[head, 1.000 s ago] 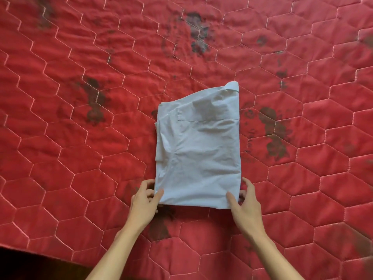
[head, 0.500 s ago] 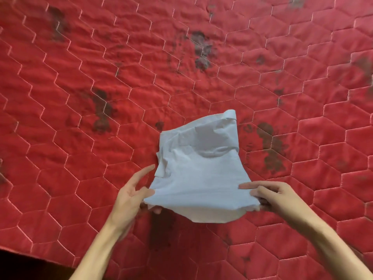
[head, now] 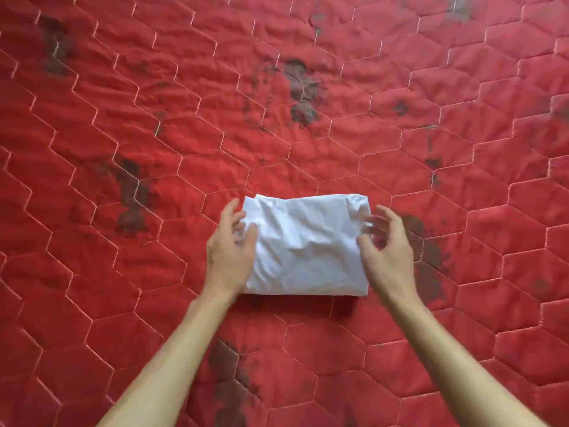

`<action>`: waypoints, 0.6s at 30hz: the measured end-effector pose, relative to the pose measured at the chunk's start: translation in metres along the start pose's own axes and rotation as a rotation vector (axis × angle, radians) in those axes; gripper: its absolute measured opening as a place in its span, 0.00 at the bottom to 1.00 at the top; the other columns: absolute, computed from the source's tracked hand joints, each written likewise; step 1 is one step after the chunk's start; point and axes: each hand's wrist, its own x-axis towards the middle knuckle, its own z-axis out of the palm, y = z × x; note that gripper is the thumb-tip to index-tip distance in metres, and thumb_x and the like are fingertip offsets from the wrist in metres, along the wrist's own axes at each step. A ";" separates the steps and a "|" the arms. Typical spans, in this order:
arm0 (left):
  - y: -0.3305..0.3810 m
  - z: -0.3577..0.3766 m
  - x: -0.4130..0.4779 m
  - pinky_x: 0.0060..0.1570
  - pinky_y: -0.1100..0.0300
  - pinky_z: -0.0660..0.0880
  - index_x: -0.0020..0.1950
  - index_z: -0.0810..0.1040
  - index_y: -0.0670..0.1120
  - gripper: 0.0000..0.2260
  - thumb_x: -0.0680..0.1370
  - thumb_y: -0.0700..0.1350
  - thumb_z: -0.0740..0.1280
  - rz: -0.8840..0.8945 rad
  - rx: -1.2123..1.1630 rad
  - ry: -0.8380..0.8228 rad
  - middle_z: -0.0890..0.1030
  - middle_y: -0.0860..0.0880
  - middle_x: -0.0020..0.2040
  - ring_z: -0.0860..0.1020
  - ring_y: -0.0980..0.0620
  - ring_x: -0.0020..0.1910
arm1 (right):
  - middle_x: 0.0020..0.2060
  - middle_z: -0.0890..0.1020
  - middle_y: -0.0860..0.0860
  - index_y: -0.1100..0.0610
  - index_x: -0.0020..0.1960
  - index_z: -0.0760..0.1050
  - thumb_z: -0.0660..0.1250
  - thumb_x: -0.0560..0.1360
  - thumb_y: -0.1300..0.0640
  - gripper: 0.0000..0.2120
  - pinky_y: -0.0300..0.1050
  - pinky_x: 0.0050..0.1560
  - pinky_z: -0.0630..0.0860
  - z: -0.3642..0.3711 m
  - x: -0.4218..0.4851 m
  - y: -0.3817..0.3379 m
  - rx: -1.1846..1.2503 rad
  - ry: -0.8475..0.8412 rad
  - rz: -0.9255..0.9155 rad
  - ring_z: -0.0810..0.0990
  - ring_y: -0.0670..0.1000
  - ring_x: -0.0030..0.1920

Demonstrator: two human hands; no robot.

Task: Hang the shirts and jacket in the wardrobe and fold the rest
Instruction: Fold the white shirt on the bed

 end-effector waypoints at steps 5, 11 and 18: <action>-0.033 0.057 -0.025 0.73 0.44 0.62 0.74 0.69 0.42 0.22 0.80 0.42 0.61 0.608 0.511 -0.137 0.67 0.41 0.76 0.64 0.43 0.76 | 0.76 0.65 0.59 0.61 0.73 0.68 0.60 0.74 0.60 0.27 0.50 0.72 0.59 0.051 -0.025 0.033 -0.602 -0.138 -0.660 0.63 0.57 0.76; -0.078 0.073 -0.024 0.77 0.42 0.52 0.81 0.57 0.47 0.27 0.83 0.54 0.53 0.414 0.827 -0.211 0.52 0.44 0.82 0.51 0.47 0.81 | 0.79 0.57 0.55 0.59 0.78 0.60 0.55 0.80 0.50 0.28 0.52 0.78 0.50 0.065 0.009 0.073 -0.969 -0.351 -0.713 0.56 0.54 0.79; -0.080 0.074 -0.032 0.77 0.40 0.44 0.82 0.50 0.49 0.29 0.83 0.59 0.48 0.157 0.777 -0.077 0.46 0.46 0.82 0.46 0.47 0.81 | 0.81 0.47 0.53 0.56 0.81 0.48 0.47 0.82 0.40 0.33 0.55 0.79 0.45 0.016 0.056 0.089 -0.894 -0.138 -0.307 0.45 0.51 0.80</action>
